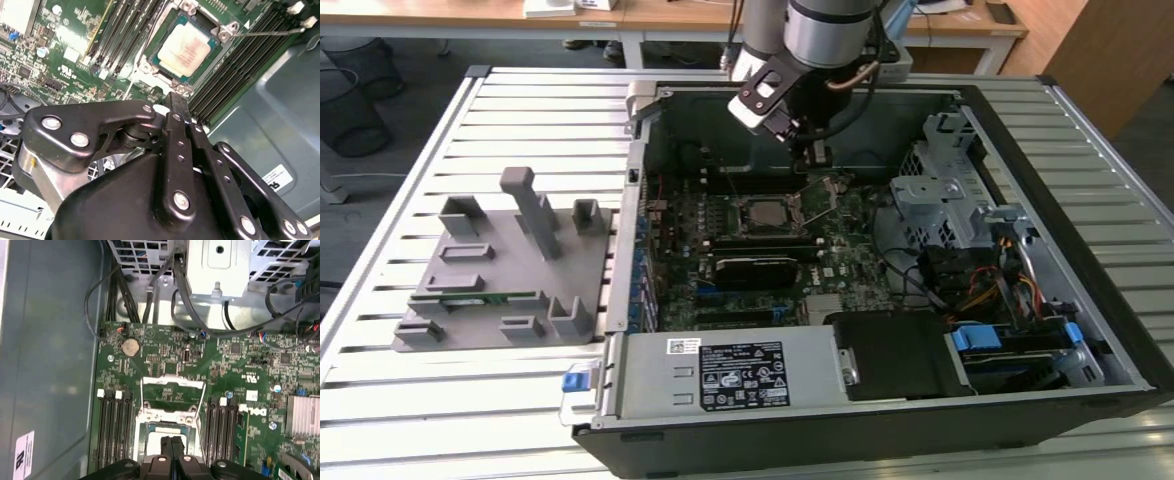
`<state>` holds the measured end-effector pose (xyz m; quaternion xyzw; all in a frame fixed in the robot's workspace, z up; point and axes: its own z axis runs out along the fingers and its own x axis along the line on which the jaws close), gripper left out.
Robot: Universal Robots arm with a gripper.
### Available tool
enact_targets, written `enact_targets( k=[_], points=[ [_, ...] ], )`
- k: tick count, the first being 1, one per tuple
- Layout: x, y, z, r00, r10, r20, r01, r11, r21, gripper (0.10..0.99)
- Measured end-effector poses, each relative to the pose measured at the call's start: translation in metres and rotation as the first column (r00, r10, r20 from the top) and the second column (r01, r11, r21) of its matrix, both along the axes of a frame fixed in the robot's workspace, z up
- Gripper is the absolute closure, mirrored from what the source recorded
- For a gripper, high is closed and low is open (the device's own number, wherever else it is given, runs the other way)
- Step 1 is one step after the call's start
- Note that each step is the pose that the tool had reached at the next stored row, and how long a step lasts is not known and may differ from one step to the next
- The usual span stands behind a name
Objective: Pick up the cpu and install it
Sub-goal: 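Close the cpu cover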
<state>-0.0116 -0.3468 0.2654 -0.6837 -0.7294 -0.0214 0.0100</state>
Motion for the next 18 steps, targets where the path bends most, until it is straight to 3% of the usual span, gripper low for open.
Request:
enact_targets(
  k=[6,18],
  points=[
    [0.0102,0.0,-0.0014,1.0,0.0,0.0,0.0,1.0,0.0,0.973],
    [0.0212,-0.0007,-0.004,0.9999,0.017,-0.0001,-0.017,0.9999,0.0,0.973]
  ],
)
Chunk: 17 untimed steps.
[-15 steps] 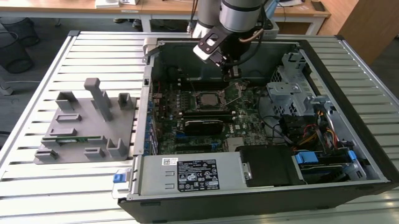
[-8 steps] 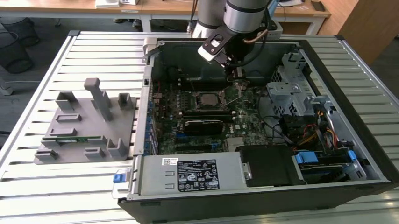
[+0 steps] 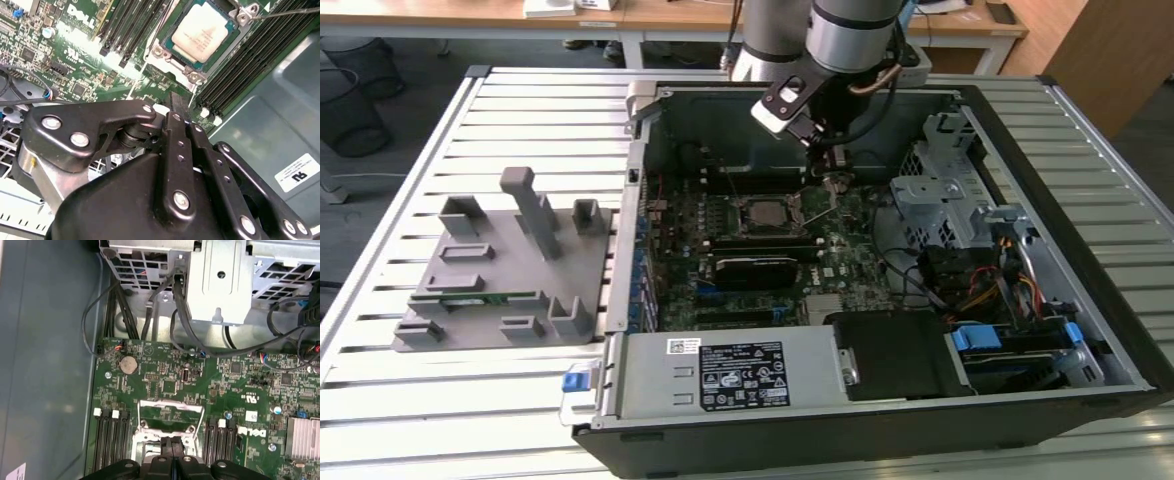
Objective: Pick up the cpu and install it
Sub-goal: 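Close the cpu cover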
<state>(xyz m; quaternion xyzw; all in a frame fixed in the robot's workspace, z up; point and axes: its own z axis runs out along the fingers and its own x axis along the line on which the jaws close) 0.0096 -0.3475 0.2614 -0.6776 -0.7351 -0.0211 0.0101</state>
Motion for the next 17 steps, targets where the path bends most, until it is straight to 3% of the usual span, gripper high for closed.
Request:
enact_targets(
  k=[3,17],
  points=[
    [0.0102,0.0002,-0.0007,1.0,0.0,-0.0002,0.0,1.0,0.0,0.973],
    [0.026,0.0021,-0.0037,0.9998,0.02,-0.0001,-0.02,0.9998,0.0,0.973]
  ],
)
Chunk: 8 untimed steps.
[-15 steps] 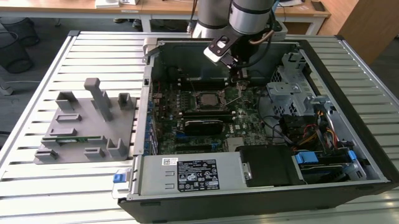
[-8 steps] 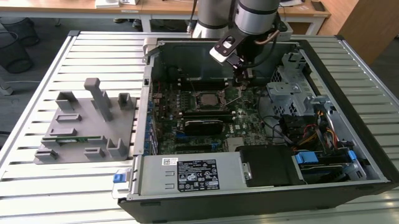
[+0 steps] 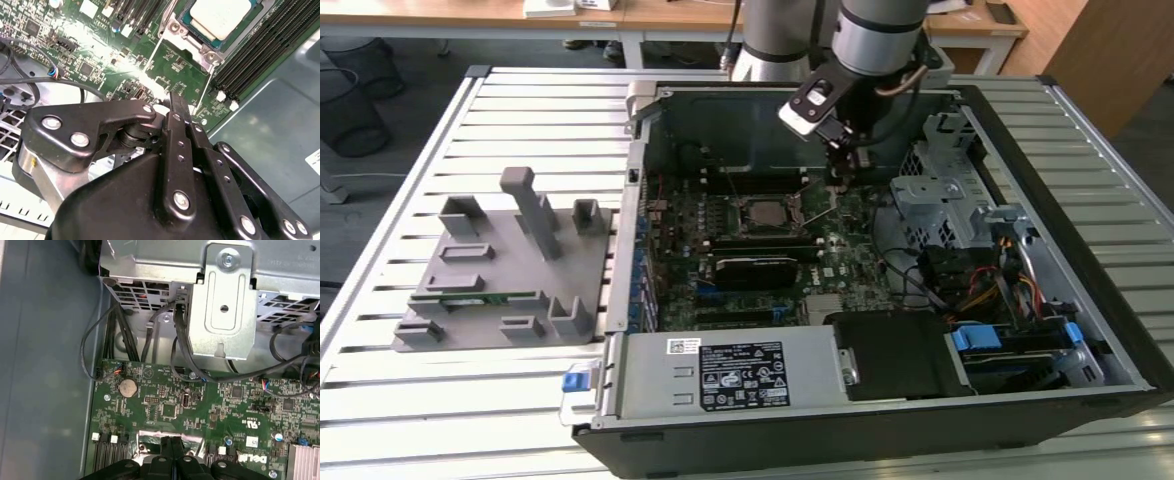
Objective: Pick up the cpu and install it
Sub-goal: 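Close the cpu cover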
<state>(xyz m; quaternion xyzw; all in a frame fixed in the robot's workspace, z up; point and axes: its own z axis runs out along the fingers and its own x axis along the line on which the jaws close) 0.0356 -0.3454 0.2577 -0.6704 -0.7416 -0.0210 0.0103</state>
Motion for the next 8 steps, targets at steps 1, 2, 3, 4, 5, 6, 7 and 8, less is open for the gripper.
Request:
enact_targets(
  k=[1,2,3,4,5,6,7,8],
  points=[
    [0.0009,0.0,-0.0005,1.0,0.003,-0.0001,-0.003,1.0,0.0,0.973],
    [0.002,0.0002,-0.0011,1.0,0.004,0.0,-0.004,1.0,-0.002,0.973],
    [0.0032,0.0004,-0.0016,1.0,0.005,-0.0001,-0.005,1.0,-0.003,0.973],
    [0.0043,0.0009,-0.0021,1.0,0.006,-0.0002,-0.006,1.0,-0.004,0.973],
    [0.0057,0.0012,-0.0025,1.0,0.006,-0.0005,-0.006,1.0,-0.005,0.973],
    [0.007,0.0017,-0.003,1.0,0.006,-0.0007,-0.006,1.0,-0.006,0.973],
    [0.0084,0.0021,-0.0034,1.0,0.006,-0.0011,-0.006,1.0,-0.007,0.973],
    [0.0098,0.0026,-0.0038,1.0,0.006,-0.0014,-0.006,1.0,-0.008,0.973]
  ],
)
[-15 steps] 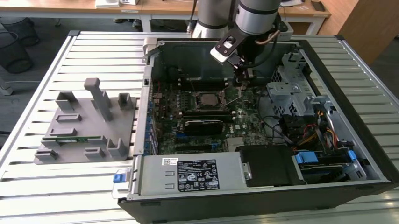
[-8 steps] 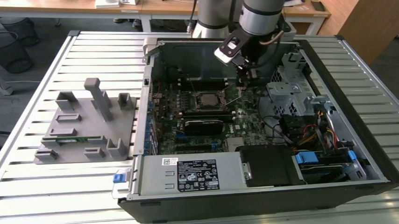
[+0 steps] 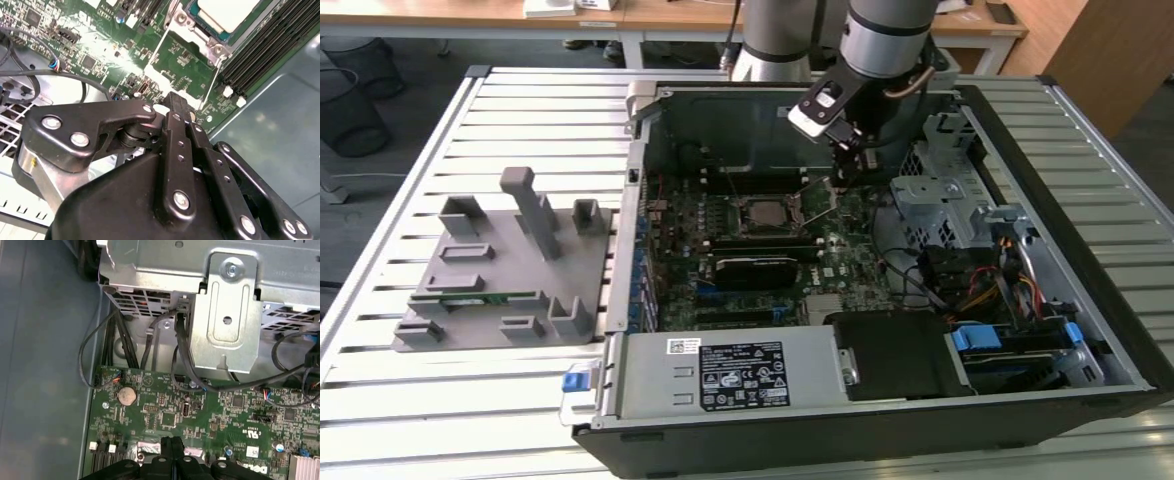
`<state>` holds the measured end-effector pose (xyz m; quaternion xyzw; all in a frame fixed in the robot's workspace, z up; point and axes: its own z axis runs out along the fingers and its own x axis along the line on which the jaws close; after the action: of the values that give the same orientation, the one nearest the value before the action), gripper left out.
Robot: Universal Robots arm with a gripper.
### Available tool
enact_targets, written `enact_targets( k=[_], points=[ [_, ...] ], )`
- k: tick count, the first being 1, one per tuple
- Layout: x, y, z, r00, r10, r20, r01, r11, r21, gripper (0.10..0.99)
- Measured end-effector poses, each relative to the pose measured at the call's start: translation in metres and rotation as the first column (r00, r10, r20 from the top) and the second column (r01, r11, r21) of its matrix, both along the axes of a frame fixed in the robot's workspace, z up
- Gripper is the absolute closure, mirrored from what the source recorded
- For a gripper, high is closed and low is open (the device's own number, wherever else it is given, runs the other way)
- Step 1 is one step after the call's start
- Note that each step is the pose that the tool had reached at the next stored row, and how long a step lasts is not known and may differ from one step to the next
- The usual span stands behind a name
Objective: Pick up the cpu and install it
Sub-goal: 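Close the cpu cover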
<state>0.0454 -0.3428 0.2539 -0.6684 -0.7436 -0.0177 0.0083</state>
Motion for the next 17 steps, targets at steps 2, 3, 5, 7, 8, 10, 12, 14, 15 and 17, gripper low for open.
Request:
enact_targets(
  k=[2,3,5,7,8,10,12,14,15,17],
  points=[
    [0.003,0.0006,-0.0007,1.0,0.0,-0.0008,0.0,1.0,-0.001,0.973],
    [0.005,0.001,-0.0012,1.0,0.0,-0.0013,0.0,1.0,-0.002,0.973],
    [0.0075,0.0015,-0.002,1.0,0.0,-0.0019,0.0,1.0,-0.003,0.973],
    [0.0094,0.0021,-0.003,1.0,0.0,-0.0025,0.0,1.0,-0.004,0.973],
    [0.0103,0.0025,-0.0036,1.0,0.0,-0.0028,0.0,1.0,-0.004,0.973],
    [0.0119,0.0032,-0.0047,1.0,0.0,-0.0035,0.0,1.0,-0.005,0.973],
    [0.0131,0.0037,-0.0058,1.0,0.0,-0.0043,0.0,1.0,-0.005,0.973],
    [0.0139,0.0041,-0.0072,1.0,0.0,-0.0051,0.0,1.0,-0.005,0.973],
    [0.0141,0.0042,-0.0079,1.0,0.0,-0.0055,0.0,1.0,-0.005,0.973],
    [0.0143,0.0043,-0.0096,1.0,0.0,-0.0063,0.0,1.0,-0.005,0.973]
  ],
)
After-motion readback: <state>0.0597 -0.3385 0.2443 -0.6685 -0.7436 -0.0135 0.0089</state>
